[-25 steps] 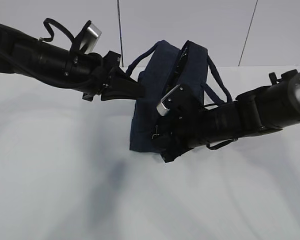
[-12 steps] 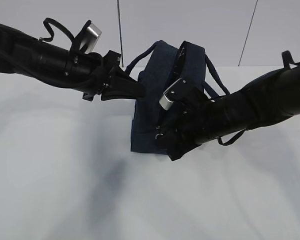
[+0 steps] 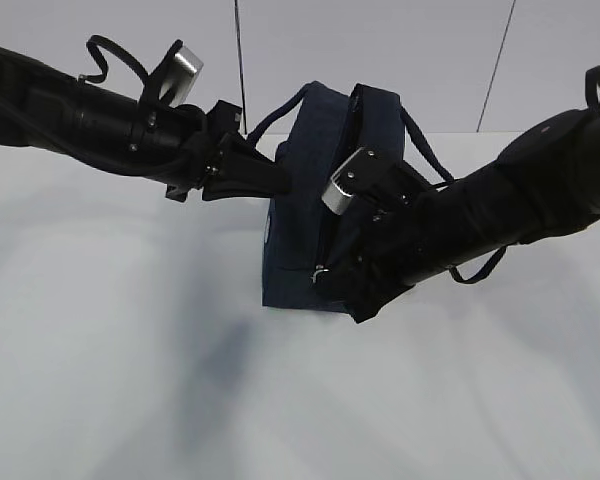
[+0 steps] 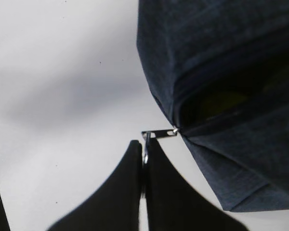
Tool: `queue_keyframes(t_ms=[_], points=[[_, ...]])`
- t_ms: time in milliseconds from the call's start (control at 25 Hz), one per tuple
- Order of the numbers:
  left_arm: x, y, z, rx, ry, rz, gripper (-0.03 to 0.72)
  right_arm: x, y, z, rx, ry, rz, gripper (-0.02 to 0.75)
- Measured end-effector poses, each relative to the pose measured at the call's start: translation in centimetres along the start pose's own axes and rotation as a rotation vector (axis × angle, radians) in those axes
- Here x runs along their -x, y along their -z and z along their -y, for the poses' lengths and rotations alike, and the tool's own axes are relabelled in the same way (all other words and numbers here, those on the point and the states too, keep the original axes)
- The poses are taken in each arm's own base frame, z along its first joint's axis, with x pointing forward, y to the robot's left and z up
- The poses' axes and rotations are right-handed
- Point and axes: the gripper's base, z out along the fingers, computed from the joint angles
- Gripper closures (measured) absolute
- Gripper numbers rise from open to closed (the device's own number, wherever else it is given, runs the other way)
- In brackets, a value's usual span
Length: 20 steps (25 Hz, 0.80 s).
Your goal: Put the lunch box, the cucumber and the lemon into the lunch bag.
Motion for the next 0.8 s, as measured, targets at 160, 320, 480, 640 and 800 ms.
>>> queue_keyframes(t_ms=[160, 320, 480, 640, 800], points=[[0.0, 0.0, 0.0, 0.004, 0.0, 0.003, 0.697, 0.5, 0.7, -0.2, -0.005, 0.005, 0.008, 0.738], [0.1, 0.0, -0.1, 0.007, 0.001, 0.008, 0.697, 0.8, 1.3, -0.4, -0.014, 0.01, 0.007, 0.738], [0.1, 0.0, -0.1, 0.011, 0.001, 0.01, 0.697, 1.1, 1.9, -0.6, -0.023, 0.01, 0.008, 0.738], [0.1, 0.0, -0.1, 0.013, 0.003, 0.015, 0.697, 1.8, 2.8, -0.9, -0.035, 0.01, 0.027, 0.738], [0.1, 0.0, -0.2, 0.019, 0.0, 0.015, 0.697, 2.1, 3.4, -1.1, -0.043, -0.044, 0.037, 0.738]])
